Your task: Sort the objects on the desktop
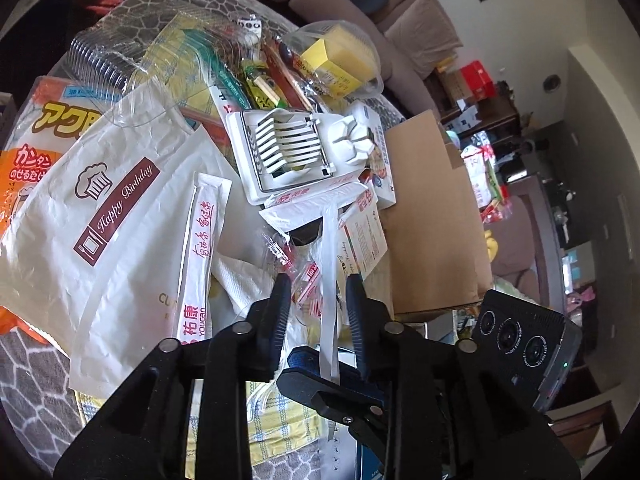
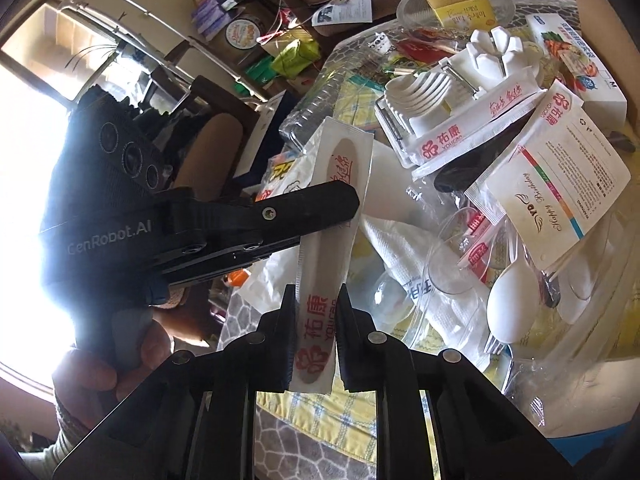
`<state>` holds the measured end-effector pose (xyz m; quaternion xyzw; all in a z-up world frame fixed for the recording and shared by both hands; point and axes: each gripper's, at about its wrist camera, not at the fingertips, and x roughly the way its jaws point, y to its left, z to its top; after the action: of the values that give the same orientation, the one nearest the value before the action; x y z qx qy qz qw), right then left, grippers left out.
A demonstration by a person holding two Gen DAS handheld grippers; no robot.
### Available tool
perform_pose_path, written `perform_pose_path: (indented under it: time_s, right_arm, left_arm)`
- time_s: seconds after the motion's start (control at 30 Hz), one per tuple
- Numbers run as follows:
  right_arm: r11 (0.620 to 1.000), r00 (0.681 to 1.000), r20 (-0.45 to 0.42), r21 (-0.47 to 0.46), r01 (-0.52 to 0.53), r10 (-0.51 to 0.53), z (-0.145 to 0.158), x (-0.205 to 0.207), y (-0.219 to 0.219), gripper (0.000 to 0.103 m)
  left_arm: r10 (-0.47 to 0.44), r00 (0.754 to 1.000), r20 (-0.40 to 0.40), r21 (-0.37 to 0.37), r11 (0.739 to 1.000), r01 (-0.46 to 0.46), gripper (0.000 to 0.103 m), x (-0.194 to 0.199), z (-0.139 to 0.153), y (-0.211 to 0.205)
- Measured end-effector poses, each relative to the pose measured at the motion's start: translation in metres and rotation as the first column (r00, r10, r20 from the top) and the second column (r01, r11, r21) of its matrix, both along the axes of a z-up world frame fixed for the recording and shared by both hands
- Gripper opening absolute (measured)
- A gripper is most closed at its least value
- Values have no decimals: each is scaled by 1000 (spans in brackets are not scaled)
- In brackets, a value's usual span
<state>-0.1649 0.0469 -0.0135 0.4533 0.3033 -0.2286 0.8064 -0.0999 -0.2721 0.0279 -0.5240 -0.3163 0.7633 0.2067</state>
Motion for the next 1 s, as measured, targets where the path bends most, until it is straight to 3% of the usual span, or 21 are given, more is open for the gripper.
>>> perform_pose_path:
  time_s: [0.13,0.2,0.3,0.53,0.8,0.93,1.0]
  right_arm:
    - [999,999,-8,2,39,-39,1,-11,-9,16]
    - [998,997,-37,-10,64,-64,3,-17,-15,16]
    - [994,989,-105,-52,100,-105,7,-25,-26,16]
    - [993,977,-181,-62,103,-112,-1,-27,-35,16]
    - [983,948,-271,-118,138,-165,-6,-26,-54,24]
    - [979,943,-270,-111,171,-195,-3,-36,-58,51]
    - [974,940,-266,-137,182,-213,3,-41,-56,51]
  left_arm:
    - [30,999,-17,-36,999,-31,41,-1,6,-17]
    - [47,998,-34,-107,993,-50,41,-2,8,-27]
    - [28,998,-52,-293,955,-42,41,-1,8,-26]
    - [-12,996,-86,-448,894,-28,41,-6,9,-21]
    - [-68,990,-127,-625,780,-26,43,-34,16,-15]
    - [-124,983,-133,-741,671,-15,43,-55,11,-8]
    - [-153,980,-123,-781,625,0,43,-65,6,-5]
